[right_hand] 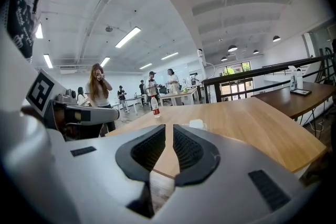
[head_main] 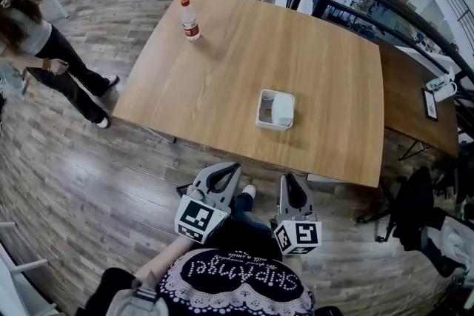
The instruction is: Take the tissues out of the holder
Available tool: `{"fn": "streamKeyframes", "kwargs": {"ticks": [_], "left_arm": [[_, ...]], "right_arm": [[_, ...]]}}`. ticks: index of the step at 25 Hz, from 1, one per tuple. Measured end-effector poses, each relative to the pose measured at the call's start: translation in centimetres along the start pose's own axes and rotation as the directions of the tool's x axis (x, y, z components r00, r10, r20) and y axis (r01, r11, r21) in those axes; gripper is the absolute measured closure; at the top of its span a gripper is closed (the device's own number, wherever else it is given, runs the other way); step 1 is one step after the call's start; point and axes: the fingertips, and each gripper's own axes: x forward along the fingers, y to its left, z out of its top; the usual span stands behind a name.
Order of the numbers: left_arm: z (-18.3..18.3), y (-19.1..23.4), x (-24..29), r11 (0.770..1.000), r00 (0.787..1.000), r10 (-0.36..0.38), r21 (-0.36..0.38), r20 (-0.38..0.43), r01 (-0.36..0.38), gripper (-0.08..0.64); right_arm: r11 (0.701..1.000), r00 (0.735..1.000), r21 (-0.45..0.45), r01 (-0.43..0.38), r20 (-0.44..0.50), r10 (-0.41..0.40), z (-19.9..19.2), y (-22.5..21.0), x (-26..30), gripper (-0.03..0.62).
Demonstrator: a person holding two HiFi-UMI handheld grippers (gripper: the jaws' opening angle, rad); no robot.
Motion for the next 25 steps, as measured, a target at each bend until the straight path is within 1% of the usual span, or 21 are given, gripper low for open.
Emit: {"fn": "streamKeyframes", "kwargs": {"ticks": [7, 12, 18, 25], "left_arm": [[0.9, -1.0, 2.9, 1.000, 1.000, 0.005, 0.018, 0.022, -0.005, 0.554], [1.6, -0.8, 4.2, 0.999, 0.999, 0.033, 0.024, 0.044, -0.034, 0.554], [1.7, -0.7, 4.7, 0.998, 0.997, 0.061, 0.018, 0.047, -0.062, 0.554], [1.8, -1.1, 5.3, 0.998, 0.997, 0.051, 0.025, 0.050, -0.052, 0.554]], "right_arm": [[1.000, 1.000, -0.019, -0.008, 0.016, 0.008, 1.0, -2.9, 0.9, 0.558], [0.999, 0.999, -0.034, -0.029, 0.034, 0.030, 2.0, -4.3, 1.8, 0.558], [0.998, 0.998, -0.050, -0.047, 0.036, 0.049, 2.4, -4.9, 2.0, 0.558], [0.997, 0.998, -0.057, -0.052, 0.044, 0.055, 2.6, -5.3, 2.1, 0.558]]}}
